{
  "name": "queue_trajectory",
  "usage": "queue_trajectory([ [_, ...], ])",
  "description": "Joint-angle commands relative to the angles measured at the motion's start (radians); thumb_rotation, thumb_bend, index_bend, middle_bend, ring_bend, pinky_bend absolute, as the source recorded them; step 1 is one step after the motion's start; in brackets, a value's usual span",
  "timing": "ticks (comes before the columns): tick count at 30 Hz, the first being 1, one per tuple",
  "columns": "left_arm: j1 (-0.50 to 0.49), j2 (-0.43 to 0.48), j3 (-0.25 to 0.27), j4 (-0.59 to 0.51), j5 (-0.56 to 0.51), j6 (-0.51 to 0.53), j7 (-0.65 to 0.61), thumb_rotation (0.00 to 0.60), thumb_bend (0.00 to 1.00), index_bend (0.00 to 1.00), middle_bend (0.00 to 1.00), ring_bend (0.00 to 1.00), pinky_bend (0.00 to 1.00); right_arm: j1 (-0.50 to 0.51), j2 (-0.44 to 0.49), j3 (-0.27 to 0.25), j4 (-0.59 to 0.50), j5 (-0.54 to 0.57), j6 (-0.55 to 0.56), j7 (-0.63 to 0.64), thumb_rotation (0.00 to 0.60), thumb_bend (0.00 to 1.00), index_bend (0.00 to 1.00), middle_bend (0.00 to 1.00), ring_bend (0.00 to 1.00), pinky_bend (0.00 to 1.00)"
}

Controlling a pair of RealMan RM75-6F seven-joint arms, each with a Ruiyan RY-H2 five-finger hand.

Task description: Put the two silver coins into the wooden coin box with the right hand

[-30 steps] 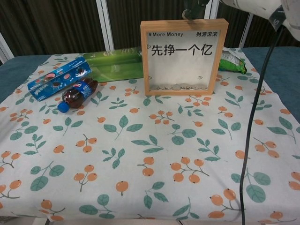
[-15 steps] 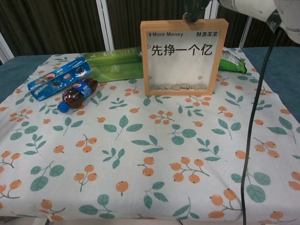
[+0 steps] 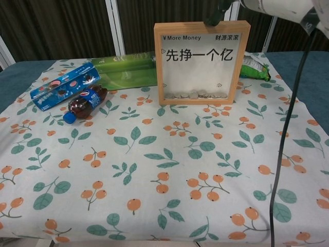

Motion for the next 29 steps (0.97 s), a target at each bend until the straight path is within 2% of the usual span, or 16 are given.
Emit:
queue_trajectory([
  [1, 0.0, 0.001, -0.001, -0.002, 0.001, 0.003, -0.001, 0.6, 0.35, 0.0, 0.0, 0.0, 0.0, -0.057, 0.063, -0.02, -0.091, -0.088, 0.057, 0.056, 0.6, 0.64, 0.0, 0.07, 0.0, 0.0],
  [3, 0.001, 0.002, -0.002, -0.004, 0.003, 0.007, -0.002, 0.6, 0.35, 0.0, 0.0, 0.0, 0.0, -0.116, 0.111, -0.048, -0.164, -0.186, 0.119, 0.102, 0.6, 0.64, 0.0, 0.05, 0.0, 0.0],
  [6, -0.001, 0.005, -0.002, -0.011, 0.008, 0.012, 0.002, 0.6, 0.35, 0.0, 0.0, 0.0, 0.0, -0.26, 0.201, -0.142, -0.275, -0.415, 0.266, 0.205, 0.6, 0.63, 0.0, 0.02, 0.0, 0.0],
  [7, -0.001, 0.006, -0.003, -0.015, 0.01, 0.014, 0.006, 0.6, 0.35, 0.0, 0.0, 0.0, 0.0, -0.326, 0.237, -0.188, -0.307, -0.496, 0.329, 0.245, 0.6, 0.62, 0.0, 0.01, 0.0, 0.0],
  [9, -0.002, 0.008, -0.005, -0.022, 0.013, 0.02, 0.012, 0.6, 0.35, 0.0, 0.0, 0.0, 0.0, -0.426, 0.283, -0.257, -0.336, -0.603, 0.42, 0.314, 0.6, 0.6, 0.0, 0.0, 0.0, 0.0],
  [13, -0.003, 0.013, -0.008, -0.042, 0.018, 0.03, 0.036, 0.6, 0.35, 0.0, 0.0, 0.0, 0.0, -0.649, 0.326, -0.415, -0.292, -0.783, 0.592, 0.488, 0.6, 0.56, 0.0, 0.0, 0.0, 0.0],
  [17, -0.003, 0.019, -0.014, -0.063, 0.021, 0.043, 0.072, 0.6, 0.35, 0.0, 0.0, 0.0, 0.0, -0.805, 0.292, -0.535, -0.189, -0.841, 0.646, 0.551, 0.6, 0.54, 0.0, 0.0, 0.0, 0.0],
  [19, -0.003, 0.02, -0.017, -0.072, 0.026, 0.055, 0.092, 0.6, 0.35, 0.0, 0.0, 0.0, 0.0, -0.872, 0.255, -0.566, -0.135, -0.858, 0.674, 0.567, 0.6, 0.52, 0.0, 0.0, 0.0, 0.0],
  [23, 0.001, 0.015, -0.021, -0.077, 0.033, 0.078, 0.14, 0.6, 0.35, 0.0, 0.0, 0.0, 0.0, -0.952, 0.209, -0.583, -0.083, -0.88, 0.695, 0.604, 0.6, 0.51, 0.0, 0.0, 0.0, 0.0],
  [29, 0.009, 0.011, -0.018, -0.076, 0.035, 0.091, 0.184, 0.6, 0.35, 0.0, 0.0, 0.0, 0.0, -0.979, 0.197, -0.537, -0.092, -0.893, 0.681, 0.604, 0.6, 0.51, 0.0, 0.0, 0.0, 0.0],
])
